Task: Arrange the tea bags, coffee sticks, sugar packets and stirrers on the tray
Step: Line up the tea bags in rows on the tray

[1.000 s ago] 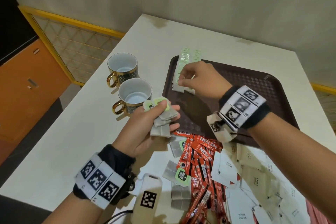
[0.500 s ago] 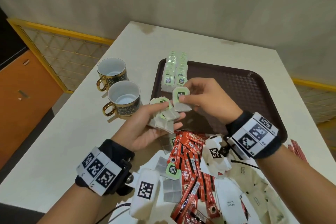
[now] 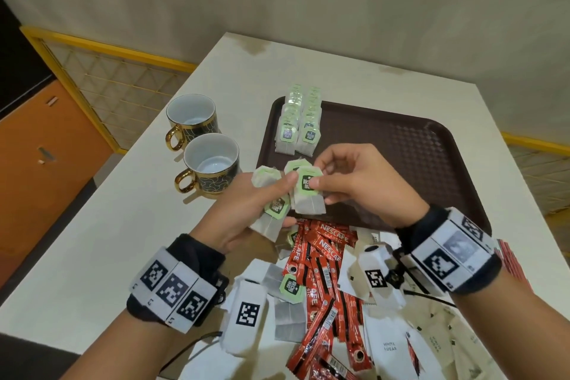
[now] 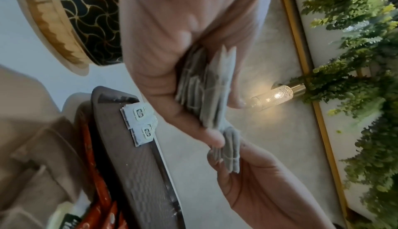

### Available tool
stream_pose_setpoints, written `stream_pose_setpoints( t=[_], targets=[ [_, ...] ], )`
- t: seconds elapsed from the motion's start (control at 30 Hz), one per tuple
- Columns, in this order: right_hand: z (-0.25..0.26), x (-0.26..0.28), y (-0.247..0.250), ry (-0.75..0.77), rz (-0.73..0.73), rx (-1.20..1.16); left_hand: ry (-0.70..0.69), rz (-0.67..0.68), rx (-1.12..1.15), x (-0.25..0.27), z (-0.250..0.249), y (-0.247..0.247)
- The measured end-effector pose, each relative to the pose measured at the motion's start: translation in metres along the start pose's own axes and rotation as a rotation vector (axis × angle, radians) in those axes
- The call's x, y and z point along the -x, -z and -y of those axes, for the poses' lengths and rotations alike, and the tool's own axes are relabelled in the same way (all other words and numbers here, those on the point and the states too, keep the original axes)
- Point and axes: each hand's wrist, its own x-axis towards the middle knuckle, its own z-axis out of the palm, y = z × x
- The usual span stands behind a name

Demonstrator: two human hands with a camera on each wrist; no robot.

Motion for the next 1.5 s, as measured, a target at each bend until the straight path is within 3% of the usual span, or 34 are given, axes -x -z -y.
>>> stream_pose_setpoints(
  t=[0.3, 0.47, 0.6, 1.03, 1.13, 1.3, 1.5],
  targets=[
    [-0.005, -0.023, 0.007, -0.022, 0.036, 0.093, -0.013, -0.097, -0.174, -0.018, 0.006, -0.002],
    [-0.017, -0.067, 0.032, -0.178, -0.147, 0.093, -0.034, -0.254, -0.142, -0.025, 0.010, 0.009],
    [-0.033, -0.102, 0.045, -0.308, -0.265, 0.057, -0.026, -0.281, -0.127, -0.023, 0.012, 0.016],
    [-0.031, -0.130, 0.036, -0.278, -0.391, -0.039, -0.013, -0.287, -0.065, -0.020, 0.009, 0.028],
    [-0.028, -0.123, 0.044, -0.257, -0.358, 0.013, -0.002, -0.286, -0.047, -0.021, 0.008, 0.029],
    [-0.025, -0.120, 0.039, -0.321, -0.158, 0.107, 0.000, -0.276, -0.041, -0.020, 0.008, 0.028],
    [-0.031, -0.131, 0.031, -0.344, -0.195, 0.121, 0.002, -0.266, -0.046, -0.017, 0.009, 0.031]
  ],
)
